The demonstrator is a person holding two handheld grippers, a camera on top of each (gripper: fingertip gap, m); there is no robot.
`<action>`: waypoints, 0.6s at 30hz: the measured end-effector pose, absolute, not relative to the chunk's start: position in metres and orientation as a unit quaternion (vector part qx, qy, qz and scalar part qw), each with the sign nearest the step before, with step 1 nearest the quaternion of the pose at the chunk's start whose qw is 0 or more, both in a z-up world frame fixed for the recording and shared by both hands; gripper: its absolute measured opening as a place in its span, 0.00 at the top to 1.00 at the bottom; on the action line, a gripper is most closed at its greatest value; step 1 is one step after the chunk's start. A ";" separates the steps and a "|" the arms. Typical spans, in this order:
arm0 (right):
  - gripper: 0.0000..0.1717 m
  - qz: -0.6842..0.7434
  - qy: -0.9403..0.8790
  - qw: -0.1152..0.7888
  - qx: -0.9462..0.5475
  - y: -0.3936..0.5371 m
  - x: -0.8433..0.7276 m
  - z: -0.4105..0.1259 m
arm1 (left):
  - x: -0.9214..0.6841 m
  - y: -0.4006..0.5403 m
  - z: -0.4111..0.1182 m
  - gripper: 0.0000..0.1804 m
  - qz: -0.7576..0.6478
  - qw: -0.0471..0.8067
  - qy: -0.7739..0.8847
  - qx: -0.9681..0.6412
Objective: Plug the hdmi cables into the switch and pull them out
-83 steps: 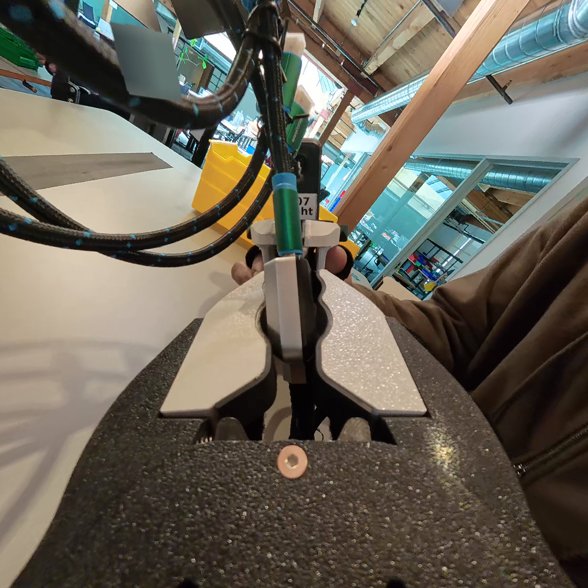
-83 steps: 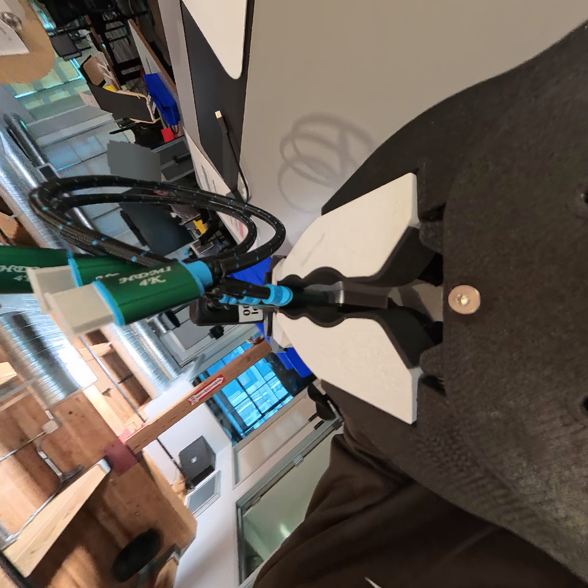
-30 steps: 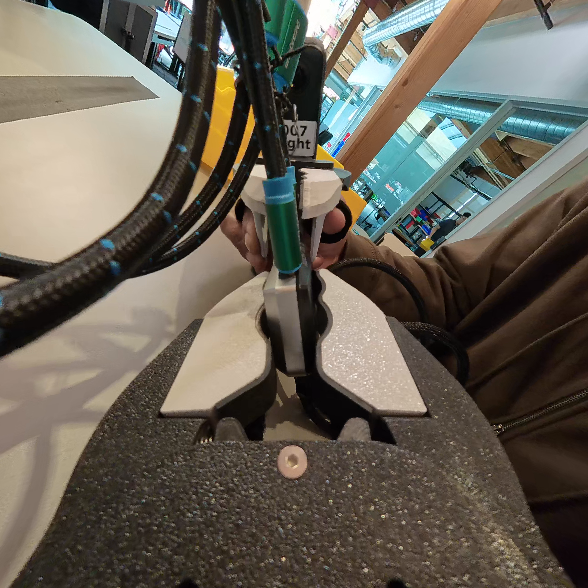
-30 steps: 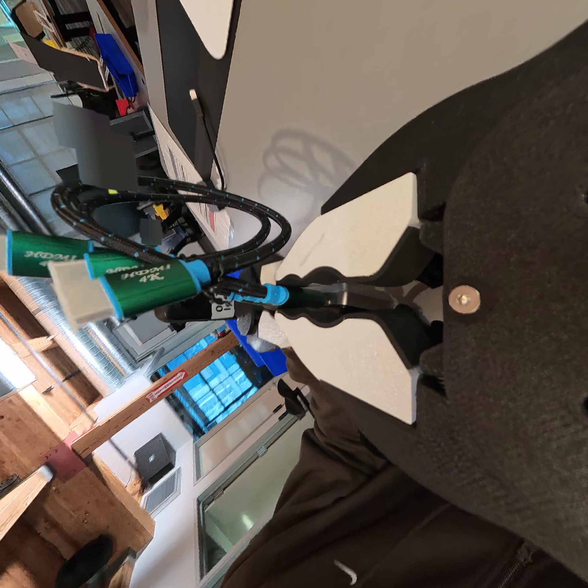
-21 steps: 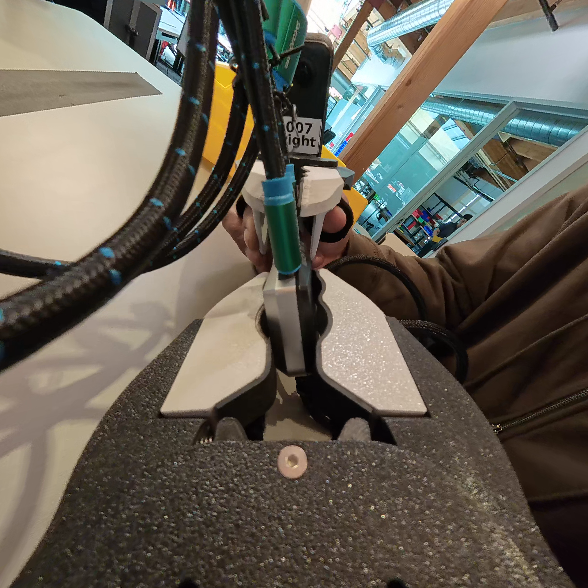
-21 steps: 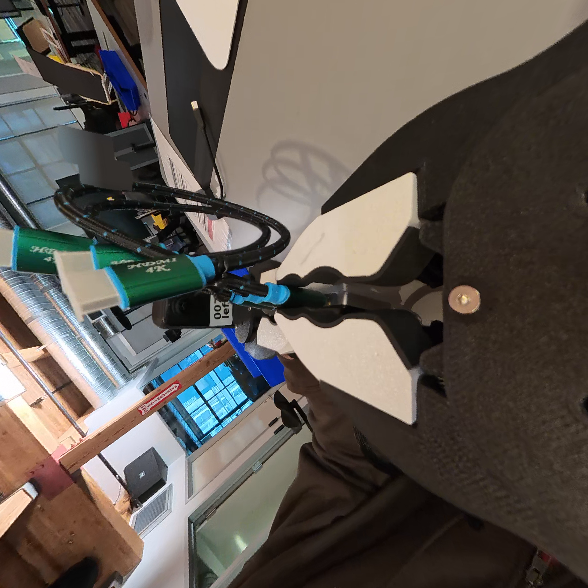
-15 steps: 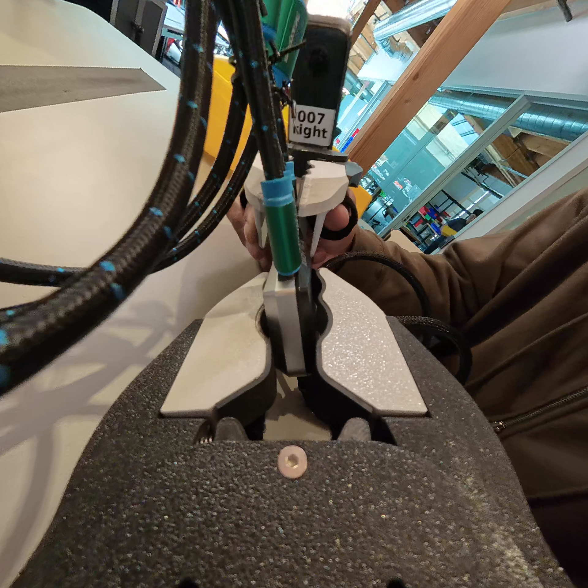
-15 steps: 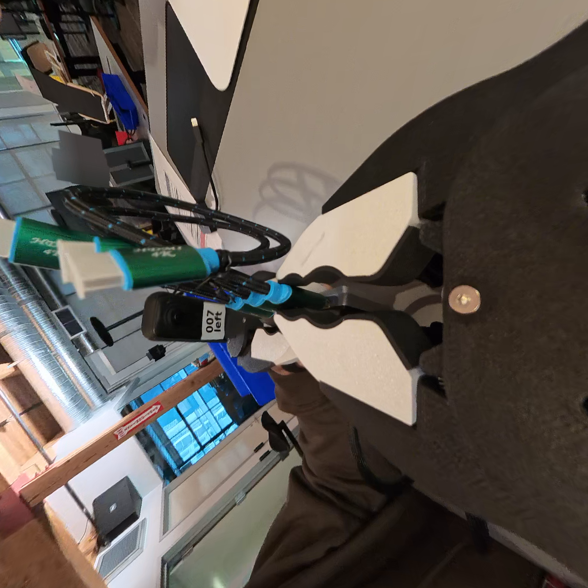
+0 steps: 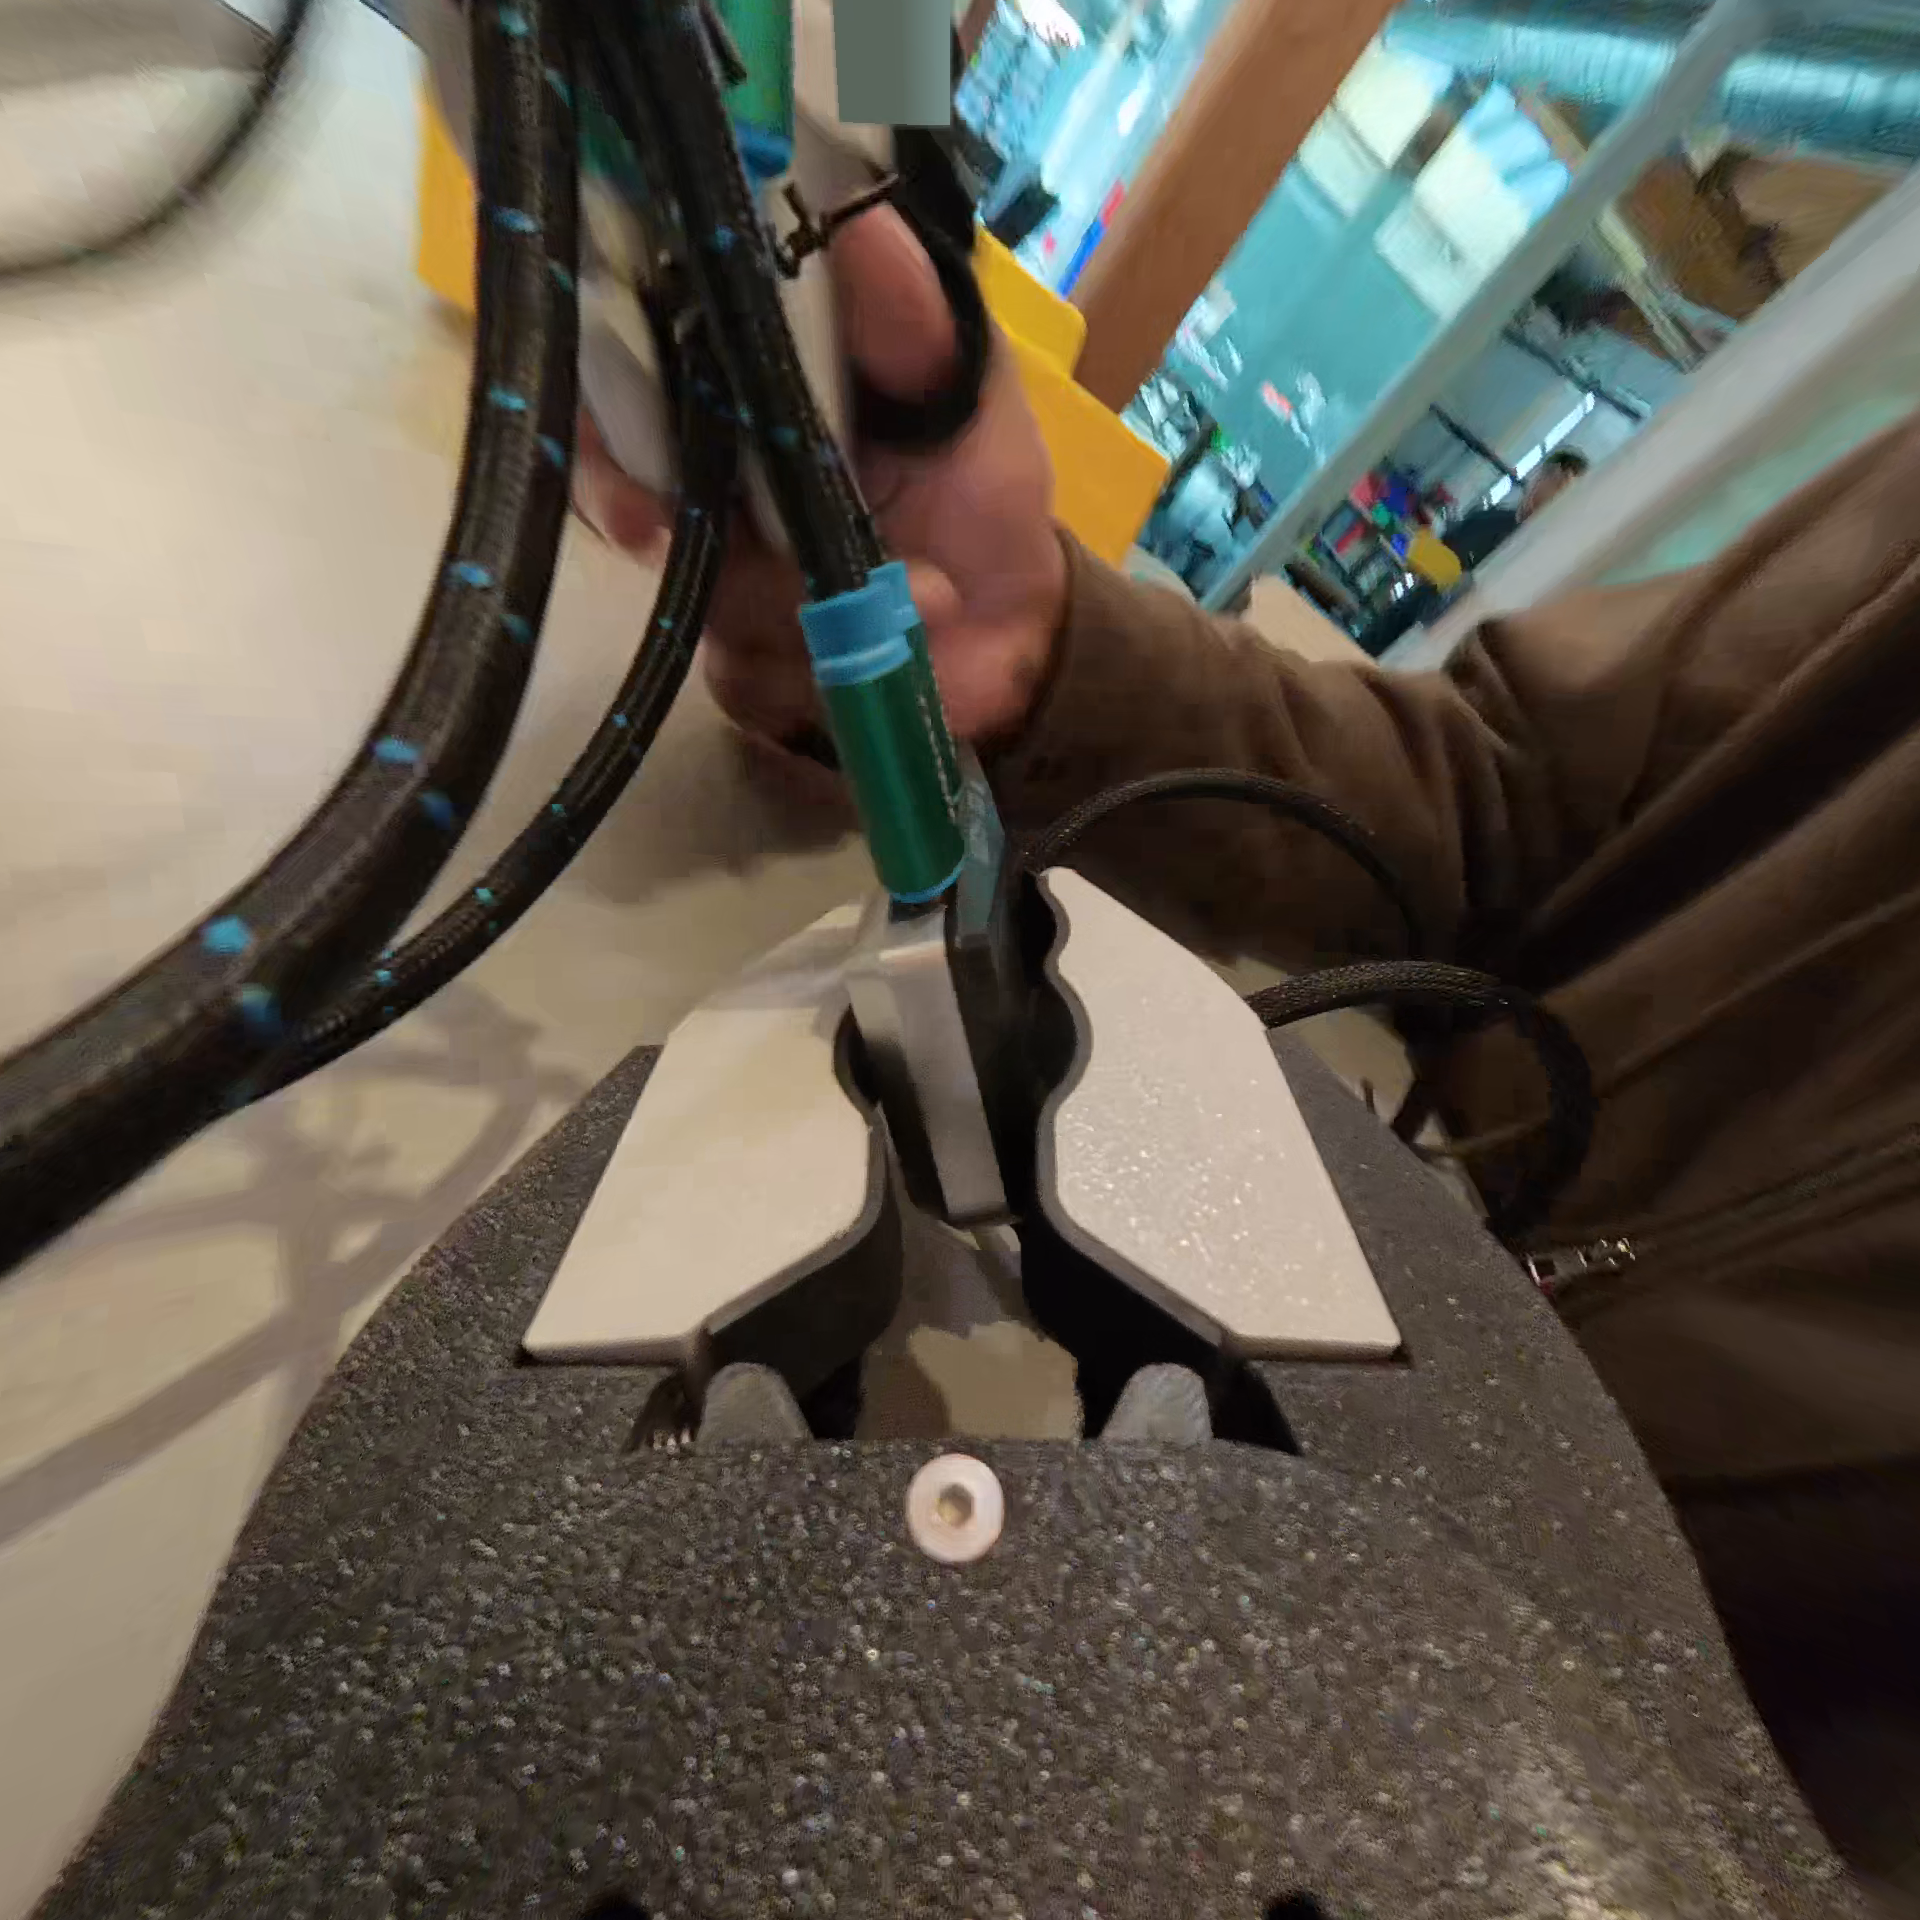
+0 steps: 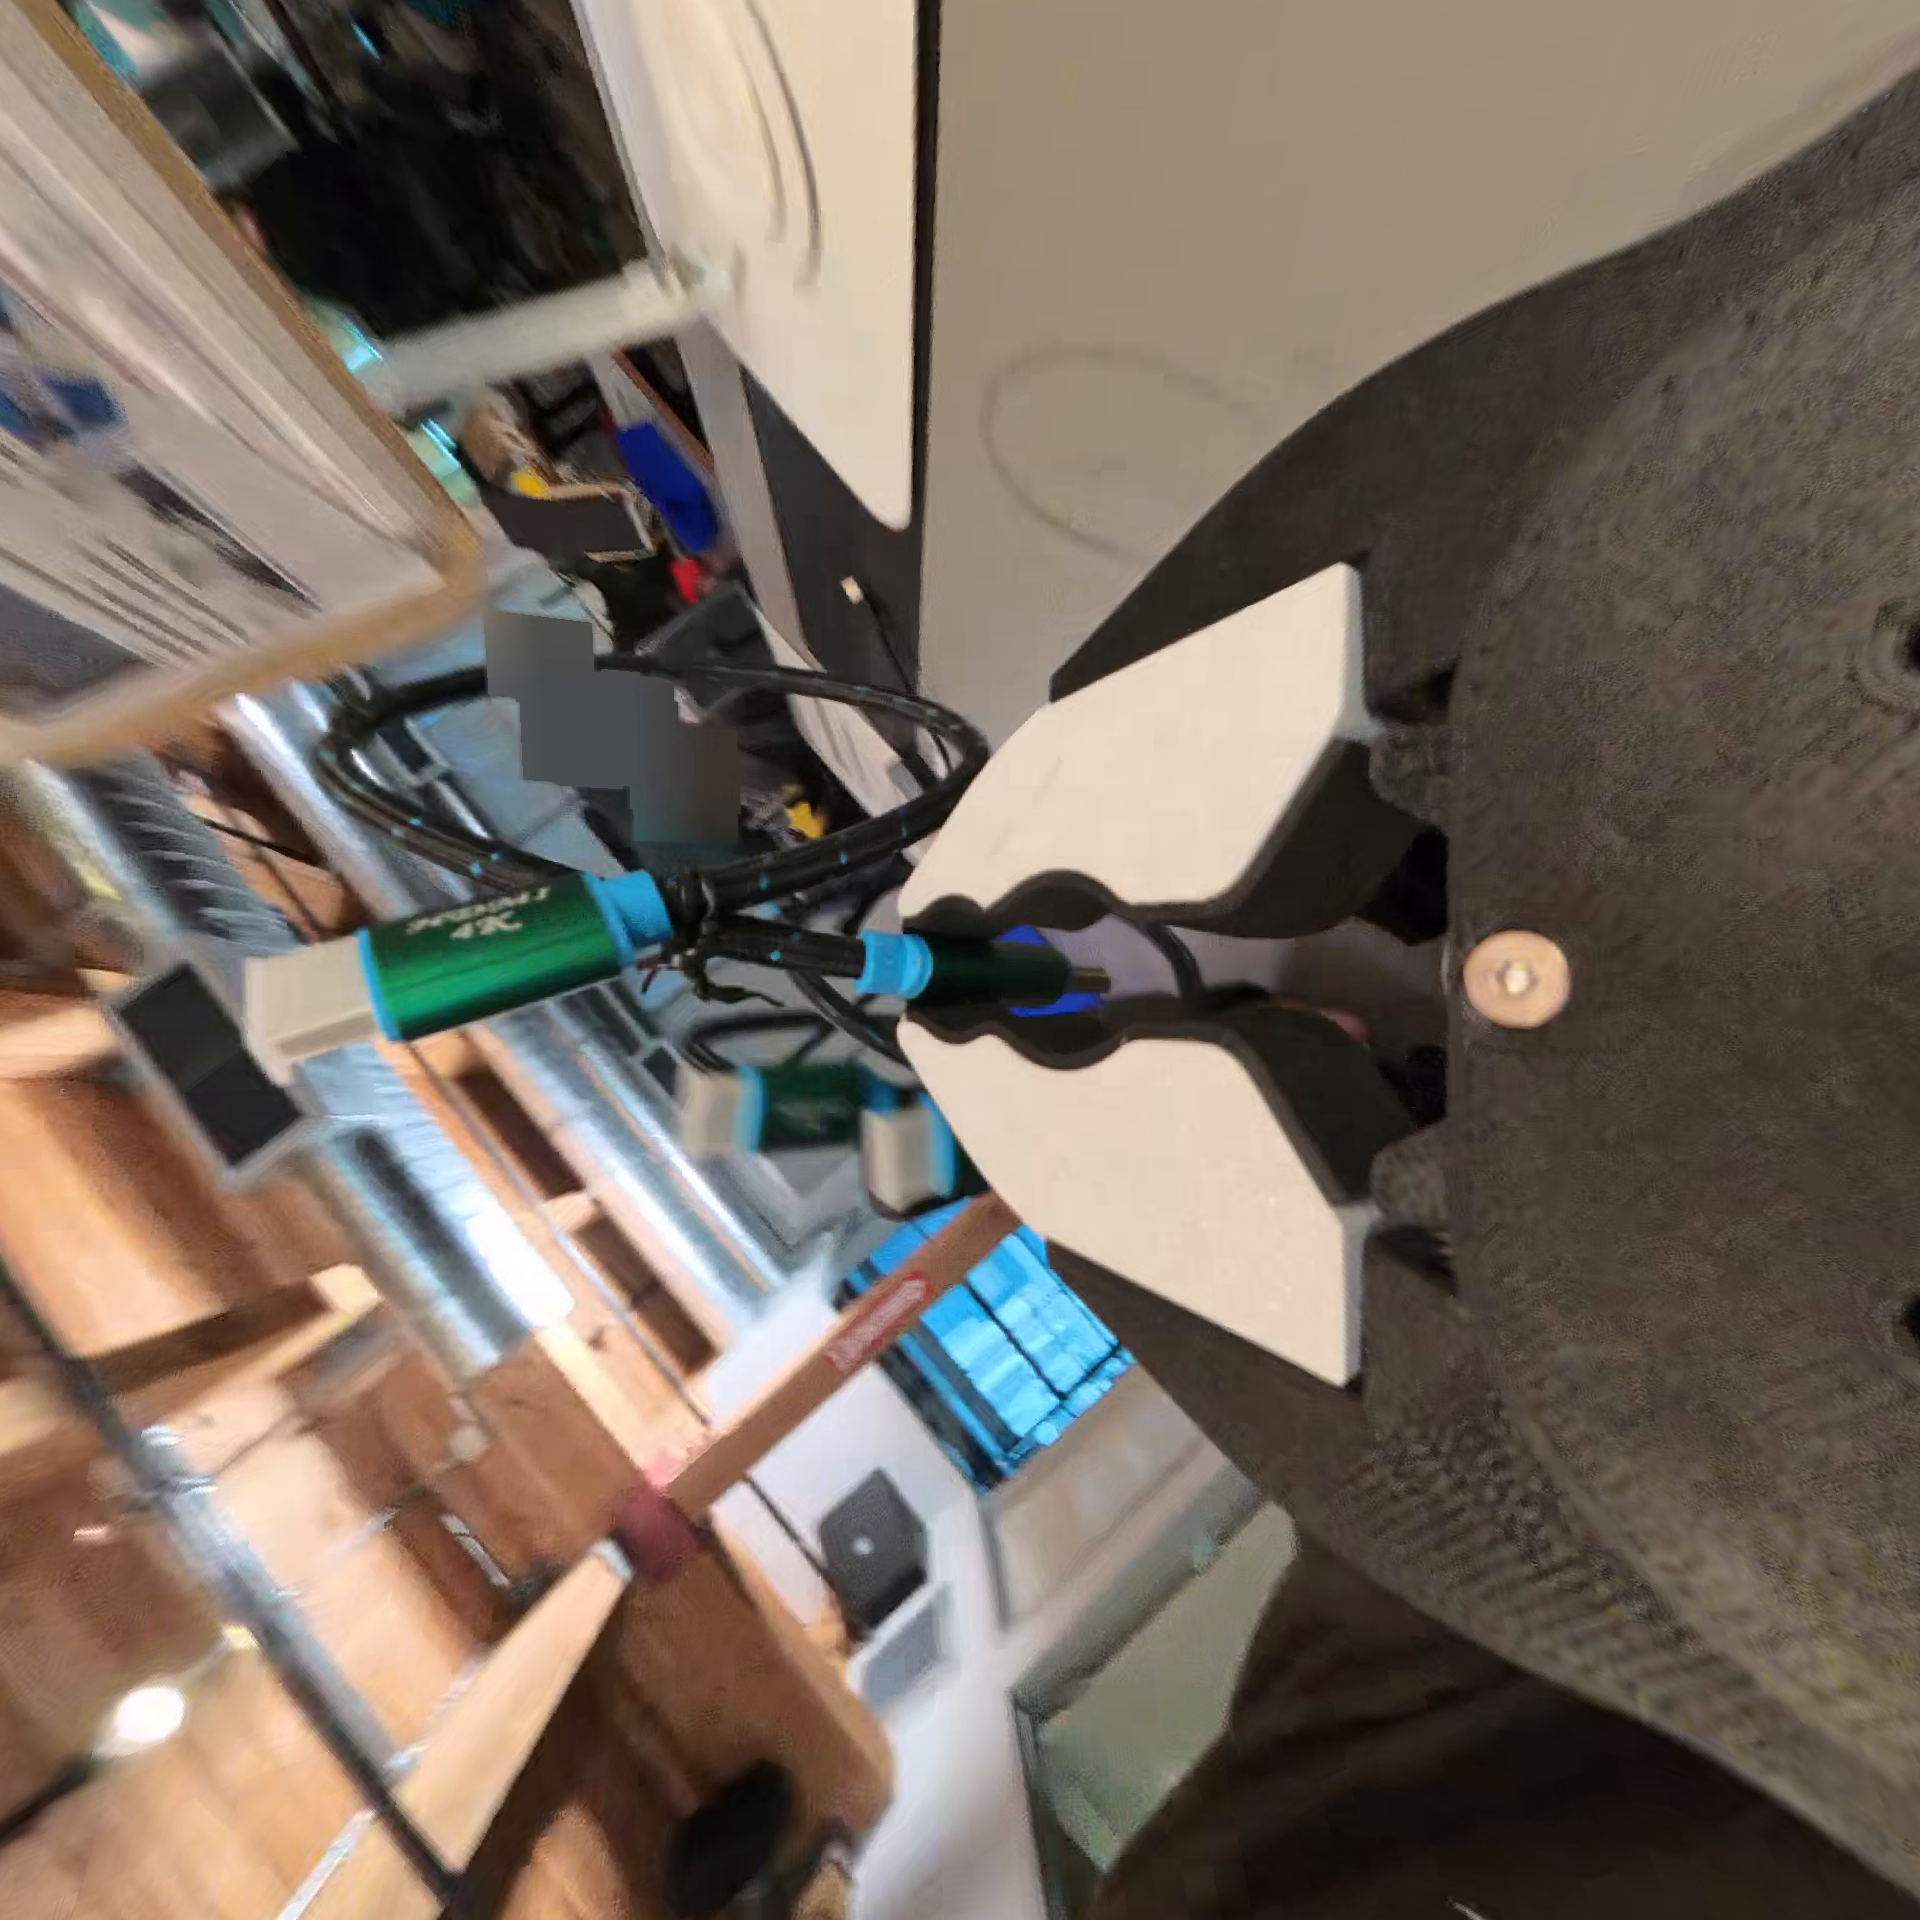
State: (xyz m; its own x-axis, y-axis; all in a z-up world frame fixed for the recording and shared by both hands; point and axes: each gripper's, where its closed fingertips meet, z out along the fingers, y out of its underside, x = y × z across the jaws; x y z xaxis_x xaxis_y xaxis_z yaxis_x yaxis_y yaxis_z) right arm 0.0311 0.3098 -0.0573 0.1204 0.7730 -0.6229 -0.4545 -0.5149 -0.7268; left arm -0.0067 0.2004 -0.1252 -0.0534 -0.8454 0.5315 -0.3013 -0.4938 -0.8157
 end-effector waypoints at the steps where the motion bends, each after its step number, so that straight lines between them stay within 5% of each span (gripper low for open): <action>1: 0.94 0.646 -0.116 0.484 -0.579 0.319 0.051 -0.057 | -0.002 0.194 -0.124 0.86 -0.584 0.228 0.444 -0.641; 18: 0.93 0.458 -0.211 0.549 -0.667 0.311 0.049 -0.060 | -0.005 0.255 -0.095 0.87 -0.598 0.379 0.305 -0.636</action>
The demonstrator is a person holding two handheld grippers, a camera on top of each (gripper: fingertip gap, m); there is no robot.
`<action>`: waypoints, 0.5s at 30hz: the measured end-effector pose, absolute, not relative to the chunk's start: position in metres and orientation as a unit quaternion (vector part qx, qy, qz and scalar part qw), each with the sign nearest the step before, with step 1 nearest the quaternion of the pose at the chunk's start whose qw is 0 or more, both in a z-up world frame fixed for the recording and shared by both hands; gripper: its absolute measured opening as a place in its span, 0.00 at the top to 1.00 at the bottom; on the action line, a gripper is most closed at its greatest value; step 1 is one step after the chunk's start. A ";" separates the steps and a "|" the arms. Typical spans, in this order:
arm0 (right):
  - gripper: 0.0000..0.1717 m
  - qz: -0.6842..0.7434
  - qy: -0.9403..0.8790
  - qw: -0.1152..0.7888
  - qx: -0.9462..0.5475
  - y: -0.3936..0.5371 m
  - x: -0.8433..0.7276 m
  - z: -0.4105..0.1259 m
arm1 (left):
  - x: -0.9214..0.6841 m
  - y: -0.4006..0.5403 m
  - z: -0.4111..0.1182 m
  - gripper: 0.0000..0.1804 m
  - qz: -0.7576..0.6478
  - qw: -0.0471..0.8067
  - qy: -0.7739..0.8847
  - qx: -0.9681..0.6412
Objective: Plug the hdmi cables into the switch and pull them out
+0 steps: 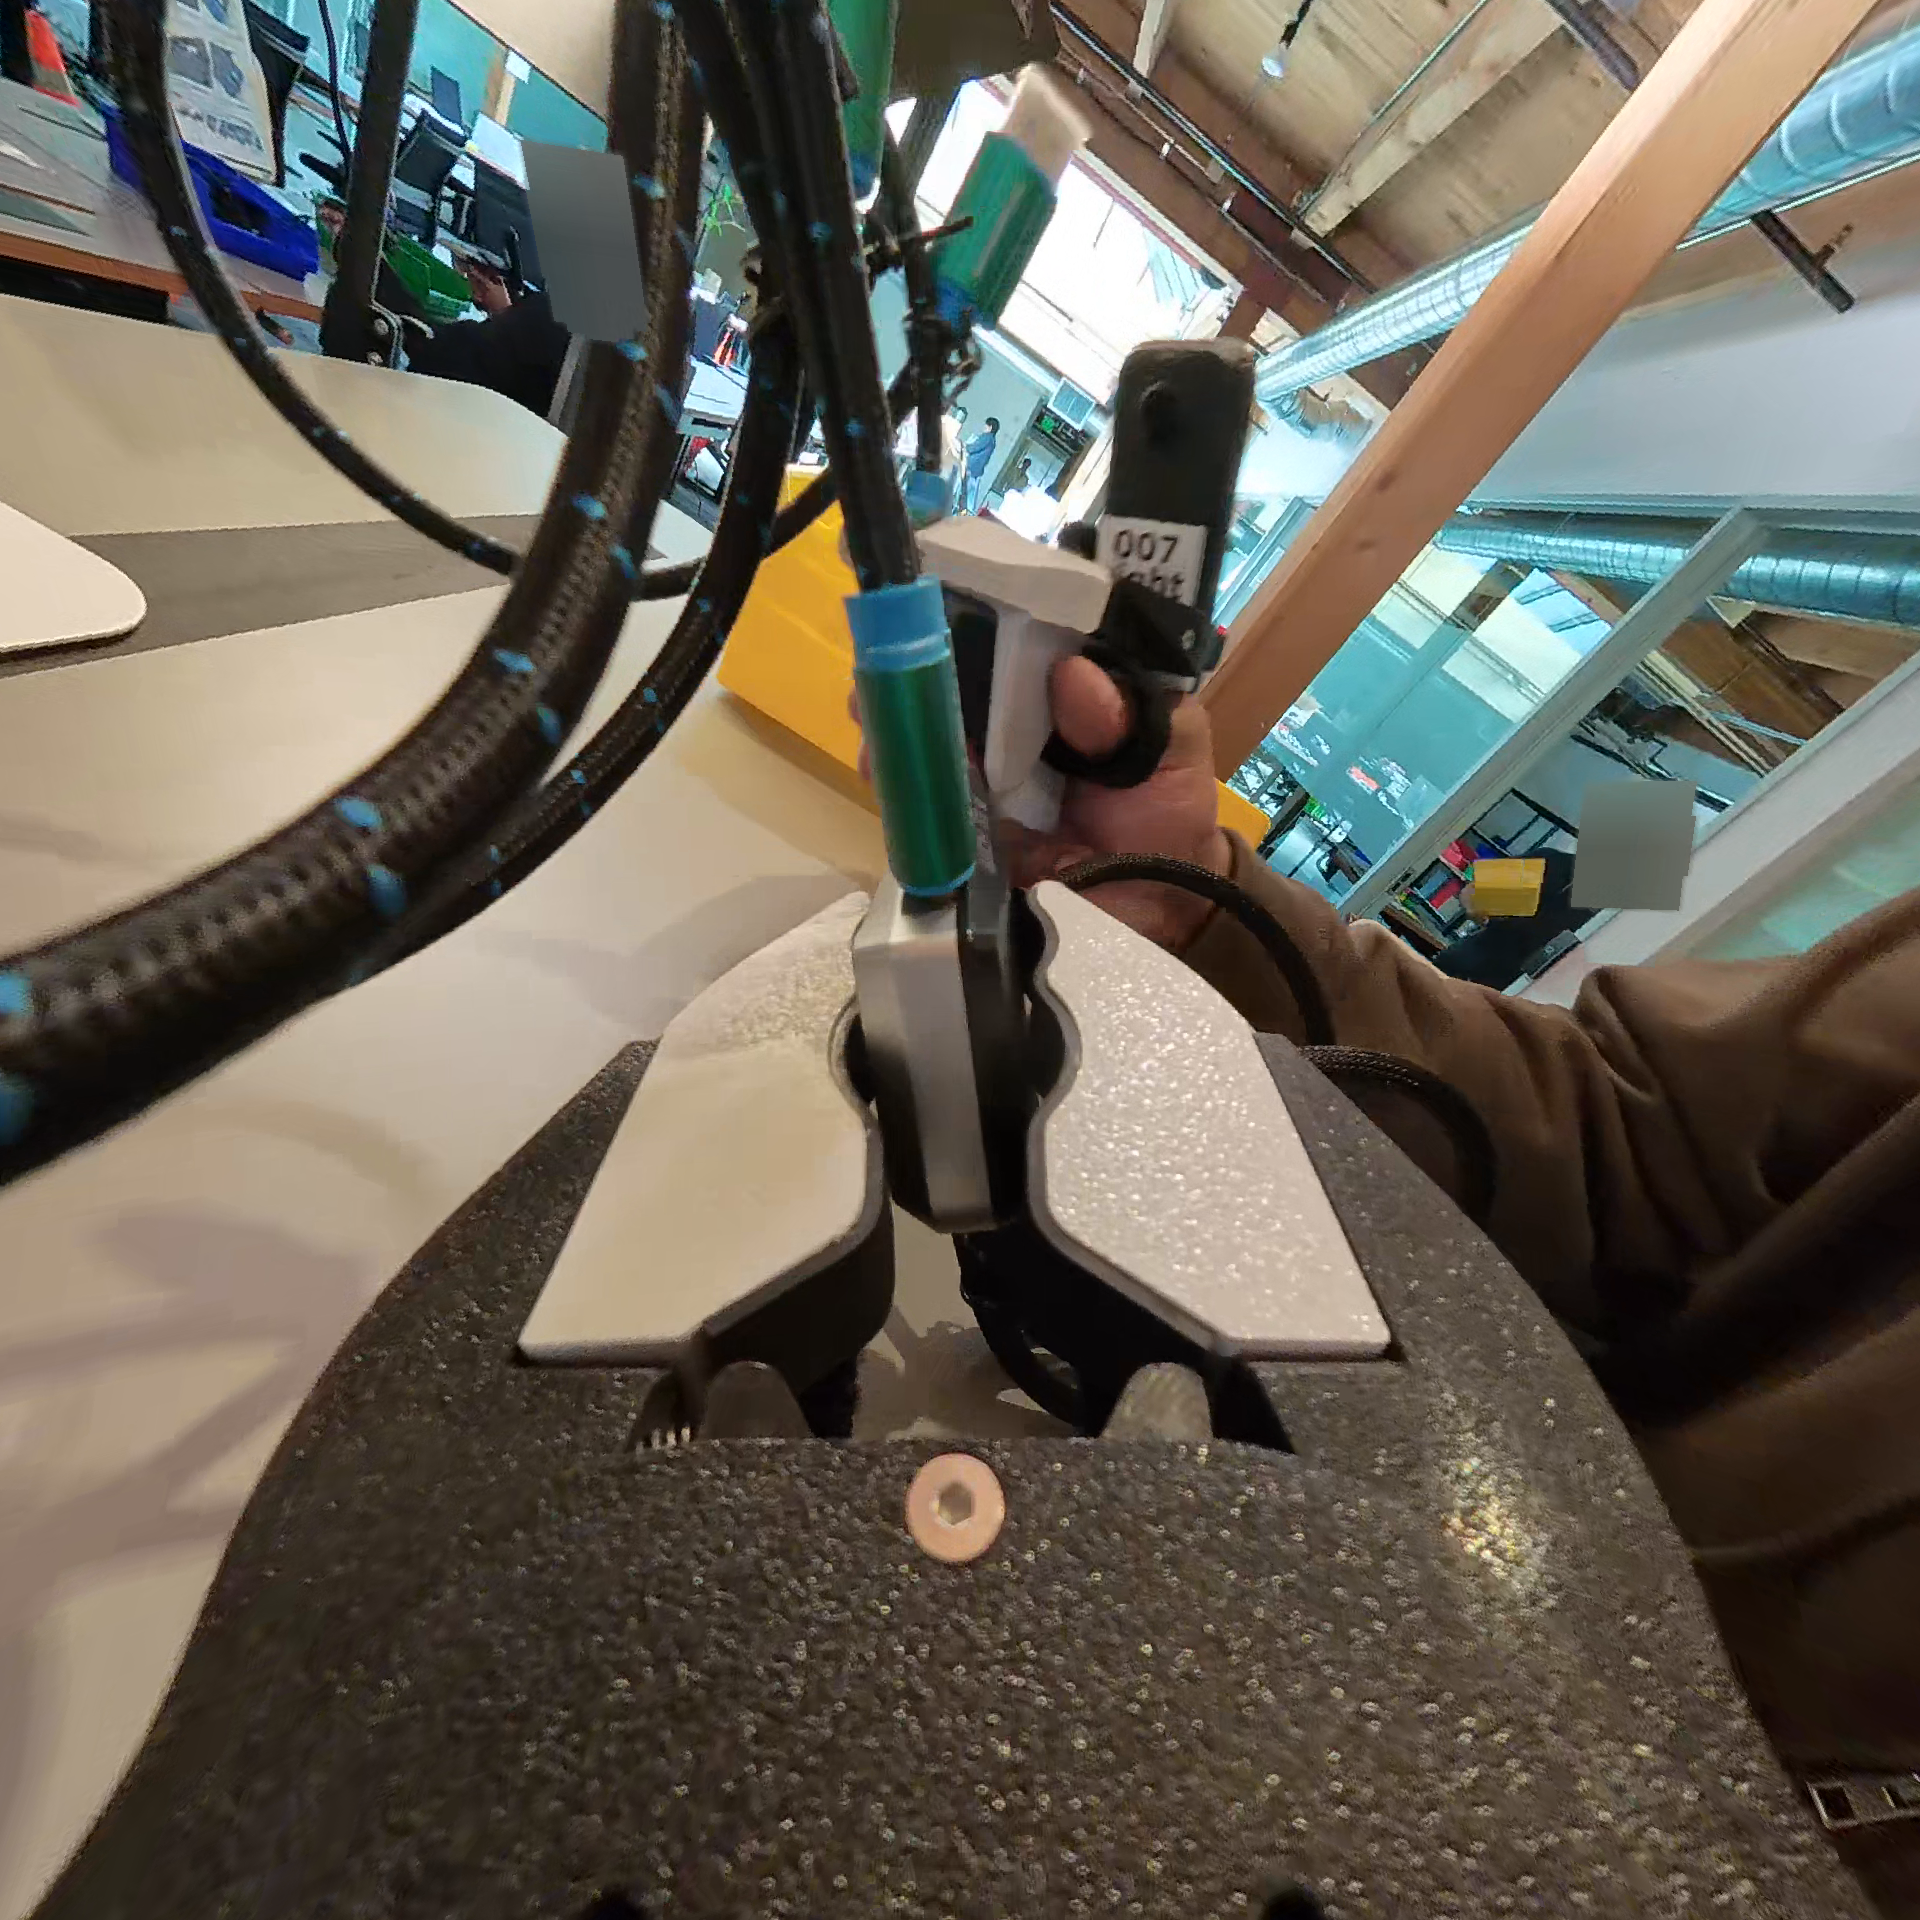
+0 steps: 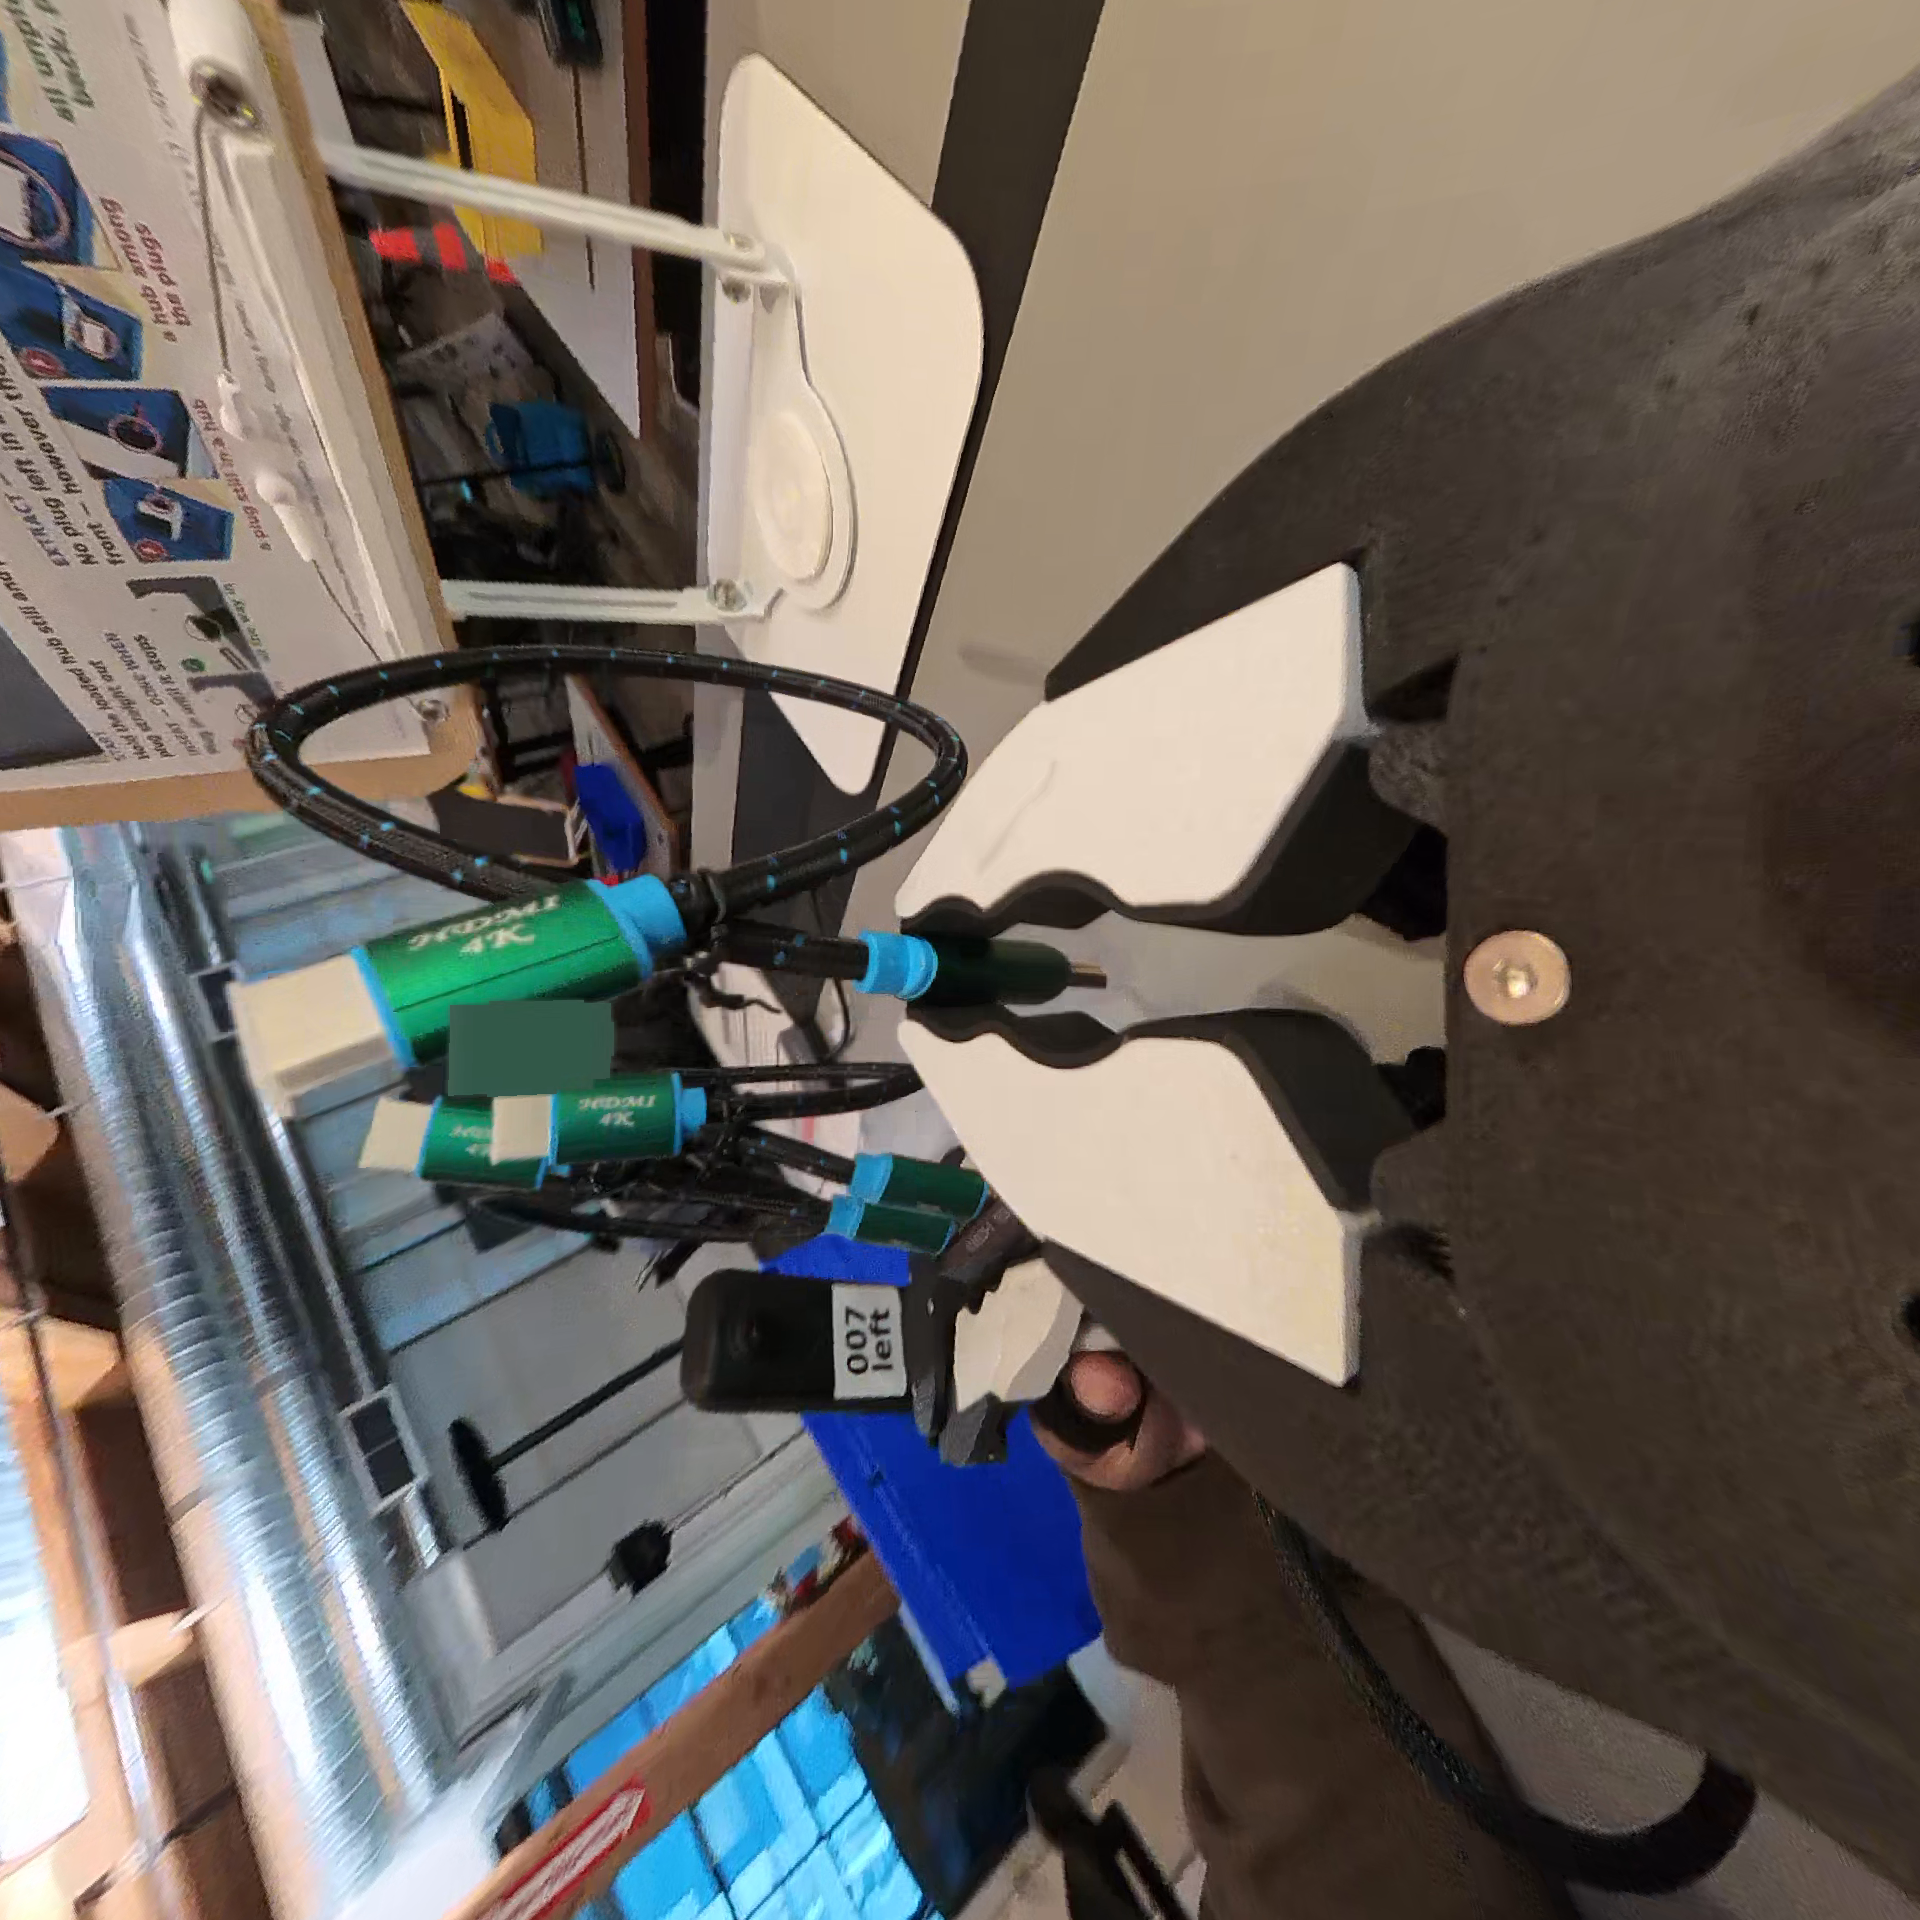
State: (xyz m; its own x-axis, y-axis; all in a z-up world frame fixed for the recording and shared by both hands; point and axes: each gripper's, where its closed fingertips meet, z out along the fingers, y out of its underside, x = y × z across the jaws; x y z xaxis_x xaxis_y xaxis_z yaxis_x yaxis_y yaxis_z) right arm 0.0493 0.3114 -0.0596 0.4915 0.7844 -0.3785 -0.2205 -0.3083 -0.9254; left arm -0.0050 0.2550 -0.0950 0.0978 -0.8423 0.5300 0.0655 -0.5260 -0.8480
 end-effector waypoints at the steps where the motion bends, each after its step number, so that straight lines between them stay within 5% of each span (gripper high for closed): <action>1: 0.93 0.435 -0.218 0.552 -0.677 0.308 0.049 -0.056 | -0.005 0.255 -0.096 0.87 -0.599 0.376 0.306 -0.638; 10: 0.93 0.254 -0.216 0.593 -0.732 0.208 0.118 0.017 | -0.005 0.257 -0.096 0.87 -0.609 0.364 0.301 -0.637; 15: 0.93 0.019 -0.183 0.554 -0.812 0.142 0.253 0.032 | -0.004 0.258 -0.098 0.87 -0.609 0.358 0.299 -0.641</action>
